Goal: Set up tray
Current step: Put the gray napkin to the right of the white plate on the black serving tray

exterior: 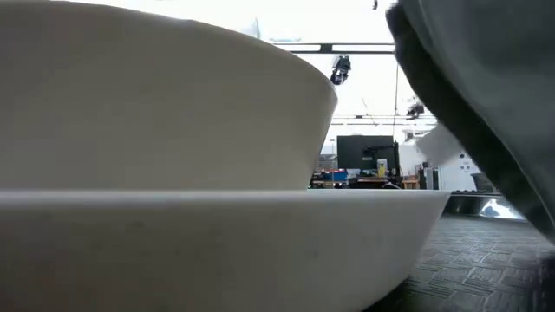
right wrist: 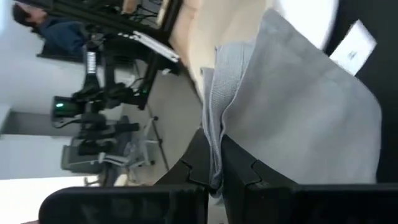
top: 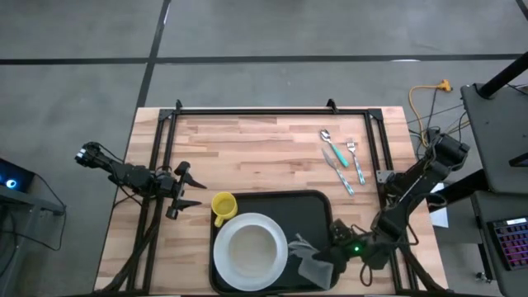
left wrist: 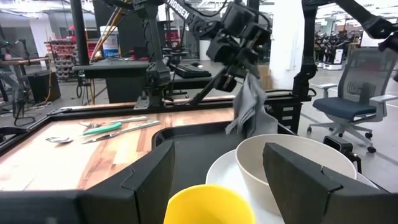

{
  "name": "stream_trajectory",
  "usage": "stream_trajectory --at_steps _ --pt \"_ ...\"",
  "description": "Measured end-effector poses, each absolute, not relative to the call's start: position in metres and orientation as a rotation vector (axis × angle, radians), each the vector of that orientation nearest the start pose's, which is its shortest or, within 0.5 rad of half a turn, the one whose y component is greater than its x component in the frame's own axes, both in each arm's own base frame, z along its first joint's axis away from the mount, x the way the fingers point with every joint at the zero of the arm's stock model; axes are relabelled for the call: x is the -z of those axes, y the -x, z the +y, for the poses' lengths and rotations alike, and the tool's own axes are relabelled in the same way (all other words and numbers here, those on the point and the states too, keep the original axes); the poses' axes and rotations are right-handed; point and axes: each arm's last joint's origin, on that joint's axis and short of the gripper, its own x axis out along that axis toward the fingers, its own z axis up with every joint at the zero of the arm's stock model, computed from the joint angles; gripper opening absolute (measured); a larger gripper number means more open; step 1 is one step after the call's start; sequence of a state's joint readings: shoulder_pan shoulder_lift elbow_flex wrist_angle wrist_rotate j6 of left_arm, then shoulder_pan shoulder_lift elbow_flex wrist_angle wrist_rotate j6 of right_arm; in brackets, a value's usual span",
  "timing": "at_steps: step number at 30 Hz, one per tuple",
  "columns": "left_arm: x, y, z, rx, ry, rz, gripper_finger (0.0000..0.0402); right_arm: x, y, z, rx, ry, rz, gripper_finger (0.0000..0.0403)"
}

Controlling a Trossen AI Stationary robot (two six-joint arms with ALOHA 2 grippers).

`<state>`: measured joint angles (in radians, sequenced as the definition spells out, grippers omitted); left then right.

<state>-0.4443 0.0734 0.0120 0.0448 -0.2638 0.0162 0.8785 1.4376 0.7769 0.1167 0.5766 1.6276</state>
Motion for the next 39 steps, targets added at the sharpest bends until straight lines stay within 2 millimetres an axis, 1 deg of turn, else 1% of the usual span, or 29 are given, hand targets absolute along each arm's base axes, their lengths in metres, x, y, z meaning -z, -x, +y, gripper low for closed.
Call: stream_trajectory --at_steps 6,13,19,24,30,35,39 --pt "-0.166 -0.094 -0.036 0.181 -0.022 0.014 0.0224 -0.199 -0.202 0.202 0.168 -1.215 0.528 0.0008" --pt "-0.166 -0.094 -0.036 0.18 -0.022 0.014 0.0224 -0.183 -0.197 0.193 0.221 -1.197 0.554 0.0012" --pt "-0.166 -0.094 -0.036 0.18 -0.022 0.014 0.0224 -0.169 -0.193 0.182 0.308 -1.188 0.584 0.0014" --pt "-0.166 -0.094 -0.036 0.181 -0.022 0.015 0.0224 -0.168 -0.193 0.181 0.306 -1.181 0.588 0.002" --pt "-0.166 -0.094 -0.036 0.181 -0.022 0.014 0.0224 -0.172 -0.193 0.179 0.285 -1.117 0.589 0.0032" --pt "-0.166 -0.094 -0.036 0.181 -0.022 0.014 0.0224 -0.173 -0.191 0.166 0.363 -1.105 0.612 0.0034" --pt "-0.166 -0.094 -0.036 0.181 -0.022 0.014 0.0224 -0.176 -0.191 0.154 0.399 -1.09 0.664 0.0049"
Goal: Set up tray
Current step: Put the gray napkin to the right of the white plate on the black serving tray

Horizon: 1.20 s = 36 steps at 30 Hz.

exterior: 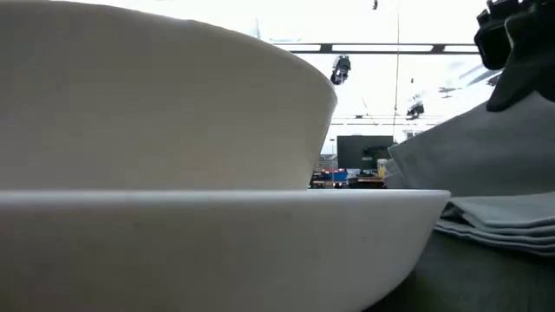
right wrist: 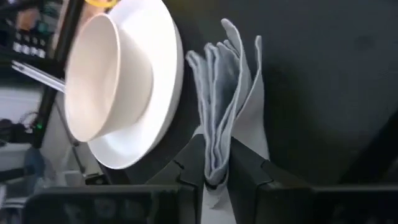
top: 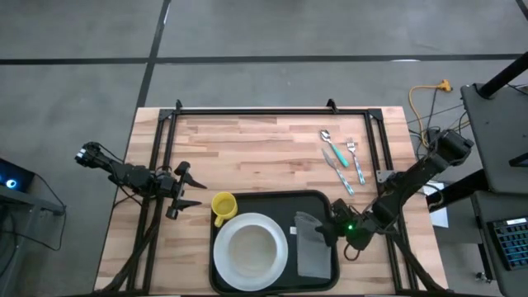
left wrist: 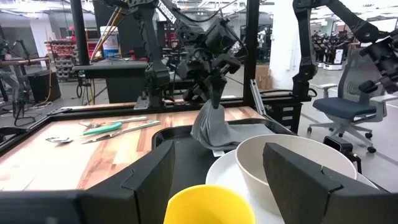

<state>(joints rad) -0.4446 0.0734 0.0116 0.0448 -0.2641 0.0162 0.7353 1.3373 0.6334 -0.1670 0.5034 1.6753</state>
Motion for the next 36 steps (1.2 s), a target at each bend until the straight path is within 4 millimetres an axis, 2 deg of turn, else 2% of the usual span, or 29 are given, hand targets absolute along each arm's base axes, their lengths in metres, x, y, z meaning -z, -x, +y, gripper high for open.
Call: stream_trajectory --at_steps 6,10,14,19,22,28,36 --pt "-0.166 -0.094 -0.036 0.18 -0.022 0.014 0.0224 -0.184 -0.193 0.136 0.393 -1.066 0.734 0.0116" --pt "-0.166 -0.094 -0.036 0.18 -0.022 0.014 0.0224 -0.192 -0.195 0.128 0.335 -0.968 0.722 0.0166" --pt "-0.166 -0.094 -0.036 0.181 -0.022 0.014 0.0224 -0.202 -0.193 0.121 0.29 -0.91 0.701 0.0192" --pt "-0.166 -0.094 -0.036 0.181 -0.022 0.014 0.0224 -0.211 -0.186 0.117 0.277 -0.934 0.695 0.0198" --pt "-0.166 -0.094 -0.036 0.18 -0.022 0.014 0.0224 -0.211 -0.185 0.119 0.206 -0.916 0.76 0.0198" --pt "-0.166 -0.094 -0.036 0.181 -0.022 0.014 0.0224 -0.197 -0.188 0.127 0.002 -0.69 0.935 0.0198" --pt "-0.166 -0.094 -0.036 0.181 -0.022 0.014 0.0224 -0.174 -0.196 0.133 -0.06 -0.468 1.024 0.0198"
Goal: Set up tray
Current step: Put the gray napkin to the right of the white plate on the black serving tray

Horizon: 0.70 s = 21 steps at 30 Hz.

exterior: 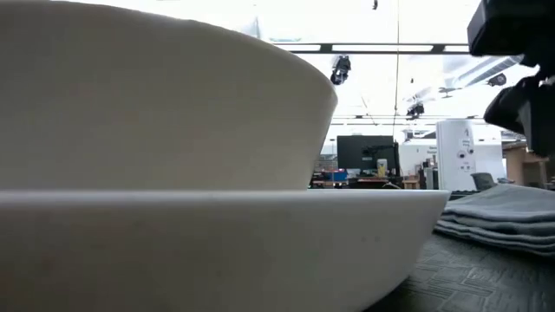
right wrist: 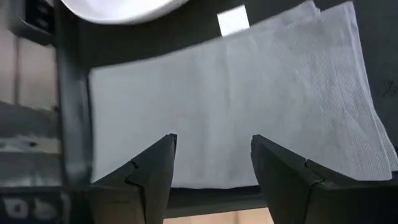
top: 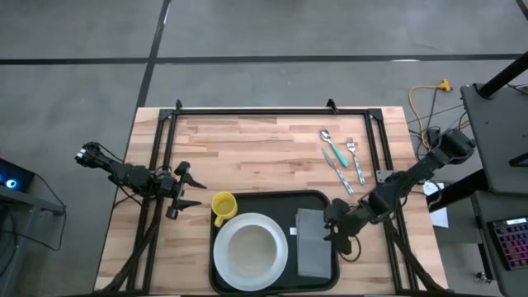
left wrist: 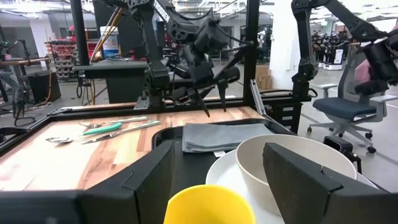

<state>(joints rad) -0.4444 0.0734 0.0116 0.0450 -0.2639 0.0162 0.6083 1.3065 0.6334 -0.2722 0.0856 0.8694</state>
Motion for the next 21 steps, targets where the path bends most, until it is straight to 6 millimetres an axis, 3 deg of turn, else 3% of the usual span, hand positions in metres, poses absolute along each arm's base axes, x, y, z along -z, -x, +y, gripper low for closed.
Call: stream_trajectory --at_steps 7,15,21 --pt "-0.166 -0.094 -0.036 0.181 -0.022 0.014 0.0224 -0.154 -0.205 0.14 -0.059 -0.344 1.099 0.0198" --pt "-0.166 -0.094 -0.036 0.181 -0.022 0.014 0.0224 -0.144 -0.229 0.155 -0.098 -0.06 1.224 0.0187" --pt "-0.166 -0.094 -0.037 0.18 -0.023 0.018 0.0224 -0.133 -0.245 0.167 -0.082 -0.024 1.275 0.0182"
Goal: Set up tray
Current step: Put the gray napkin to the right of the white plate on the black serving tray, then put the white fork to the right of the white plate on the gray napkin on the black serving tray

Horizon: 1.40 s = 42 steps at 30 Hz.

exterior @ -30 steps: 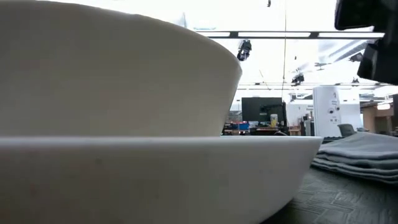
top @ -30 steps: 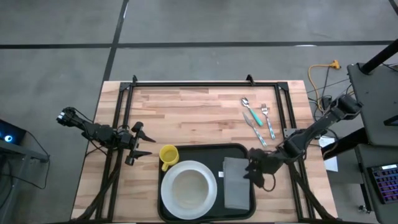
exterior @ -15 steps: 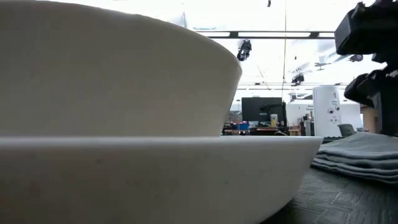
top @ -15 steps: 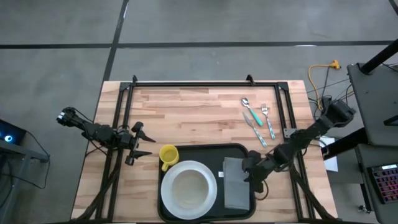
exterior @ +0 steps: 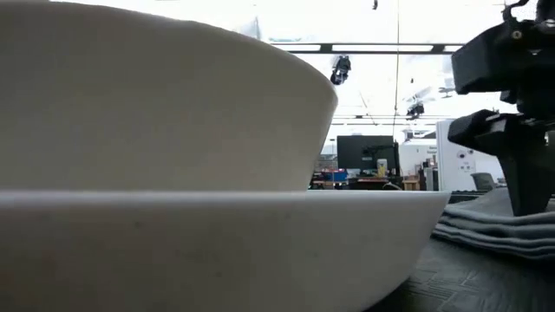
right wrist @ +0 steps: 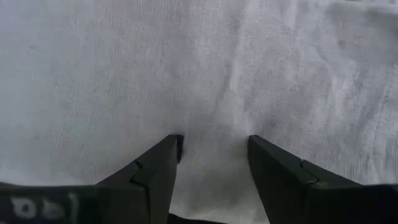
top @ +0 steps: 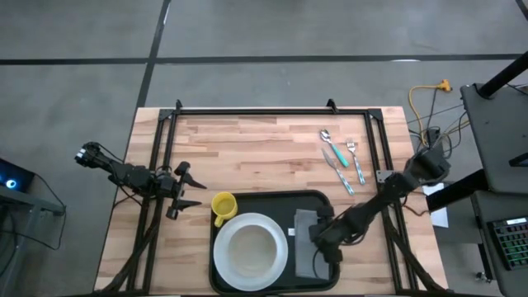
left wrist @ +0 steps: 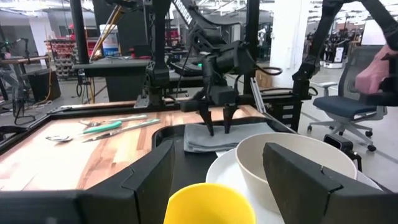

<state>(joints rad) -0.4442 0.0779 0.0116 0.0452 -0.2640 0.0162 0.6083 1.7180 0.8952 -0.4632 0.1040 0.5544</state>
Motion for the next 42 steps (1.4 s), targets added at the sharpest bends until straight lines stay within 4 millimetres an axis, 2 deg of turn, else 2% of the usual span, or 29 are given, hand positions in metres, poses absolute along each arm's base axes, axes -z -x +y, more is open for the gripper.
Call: stream_trajectory --at_steps 4,8,11,19,25,30,35,42 --pt "-0.165 -0.095 -0.037 0.181 -0.026 0.026 0.0224 -0.135 -0.253 0.172 -0.076 -0.03 1.283 0.0182" --pt "-0.165 -0.095 -0.037 0.181 -0.026 0.026 0.0224 -0.141 -0.261 0.172 -0.168 0.021 1.271 0.0179" --pt "-0.165 -0.095 -0.037 0.181 -0.026 0.026 0.0224 -0.143 -0.264 0.166 -0.22 0.07 1.297 0.0176" --pt "-0.165 -0.095 -0.037 0.181 -0.026 0.026 0.0224 -0.138 -0.267 0.144 -0.225 0.079 1.362 0.0171" --pt "-0.165 -0.095 -0.037 0.181 -0.026 0.026 0.0224 -0.139 -0.27 0.136 -0.317 0.161 1.36 0.0168" --pt "-0.165 -0.095 -0.037 0.18 -0.026 0.026 0.0224 -0.14 -0.272 0.131 -0.294 0.142 1.37 0.0162" --pt "-0.165 -0.095 -0.037 0.18 -0.026 0.026 0.0224 -0.149 -0.275 0.13 -0.289 0.102 1.41 0.016" --pt "-0.165 -0.095 -0.037 0.181 -0.026 0.026 0.0224 -0.182 -0.288 0.136 -0.328 0.088 1.313 0.0159"
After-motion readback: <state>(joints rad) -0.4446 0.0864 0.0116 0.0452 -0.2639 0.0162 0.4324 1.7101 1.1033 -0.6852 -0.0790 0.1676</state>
